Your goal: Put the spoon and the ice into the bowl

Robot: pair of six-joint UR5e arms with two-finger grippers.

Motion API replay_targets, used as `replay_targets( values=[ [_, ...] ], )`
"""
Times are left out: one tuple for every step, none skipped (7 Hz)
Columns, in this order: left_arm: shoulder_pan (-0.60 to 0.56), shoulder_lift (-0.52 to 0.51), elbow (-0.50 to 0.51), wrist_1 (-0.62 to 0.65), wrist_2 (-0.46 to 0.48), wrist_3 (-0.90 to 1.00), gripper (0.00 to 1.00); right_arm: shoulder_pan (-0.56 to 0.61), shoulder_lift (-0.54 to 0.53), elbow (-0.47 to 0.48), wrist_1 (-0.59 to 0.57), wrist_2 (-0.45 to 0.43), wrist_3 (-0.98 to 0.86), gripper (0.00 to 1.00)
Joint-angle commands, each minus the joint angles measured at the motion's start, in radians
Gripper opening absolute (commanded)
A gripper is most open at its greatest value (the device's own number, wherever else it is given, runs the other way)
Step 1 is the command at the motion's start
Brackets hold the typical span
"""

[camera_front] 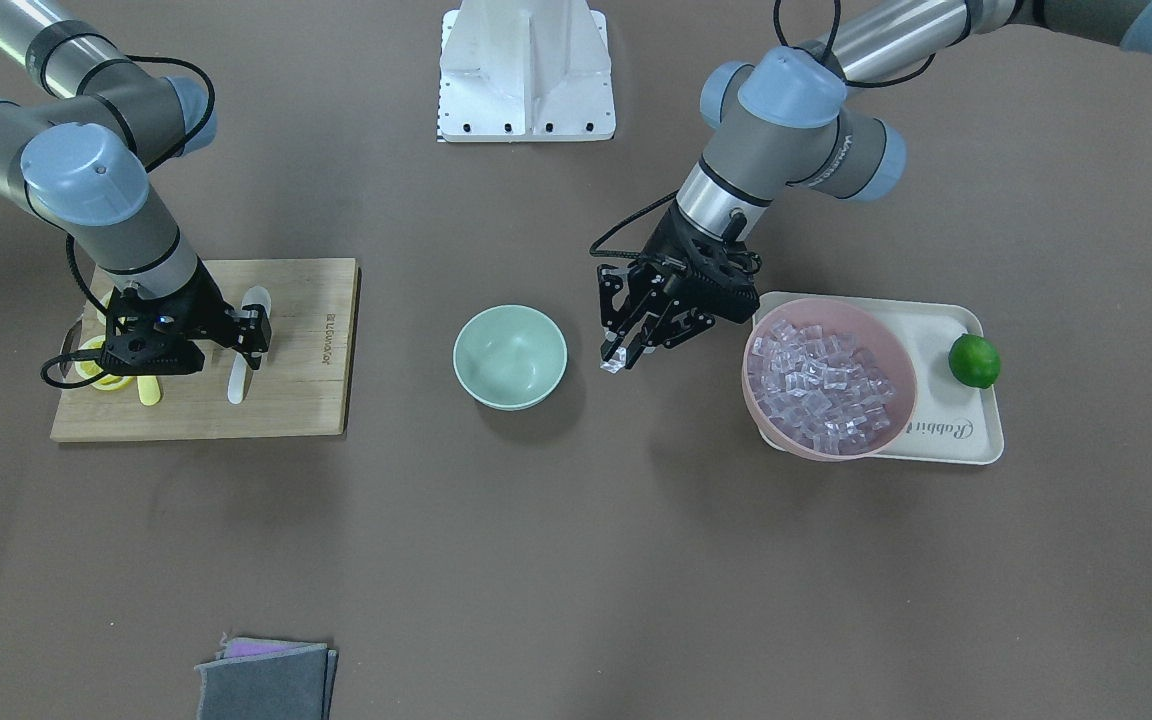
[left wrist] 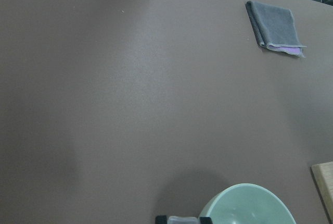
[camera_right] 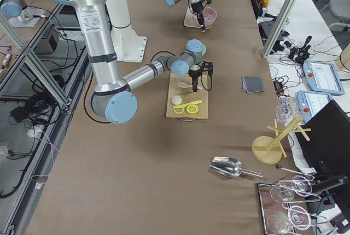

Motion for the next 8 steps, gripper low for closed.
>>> replay_targets(
  values=[
    [0.001,0.001,0.001,0.0,0.0,0.003,0.0,-0.004,0.006,-0.008,0.0,-0.001,0.0,0.48],
    [0.001,0.001,0.001,0.0,0.0,0.004,0.0,-0.011,0.012,-0.012,-0.001,-0.002,0.0,0.4],
    [0.001,0.001,-0.001,0.0,0.0,0.004,0.0,-0.016,0.017,-0.017,-0.001,-0.002,0.0,0.36],
    [0.001,0.001,-0.001,0.0,0.0,0.004,0.0,-0.021,0.02,-0.02,0.0,-0.002,0.0,0.21],
    [0.001,0.001,-0.002,0.0,0.0,0.004,0.0,-0.021,0.02,-0.02,-0.001,-0.002,0.0,0.0],
    [0.001,0.001,-0.004,0.0,0.0,0.001,0.0,-0.021,0.025,-0.014,0.0,-0.001,0.001,0.0],
    [0.007,-0.004,-0.005,0.0,0.002,-0.007,0.0,-0.015,0.06,-0.01,-0.003,0.008,0.003,0.0],
    [0.027,-0.012,-0.002,0.0,0.003,-0.007,0.0,-0.004,0.071,0.004,-0.004,0.019,0.008,0.0]
  ],
)
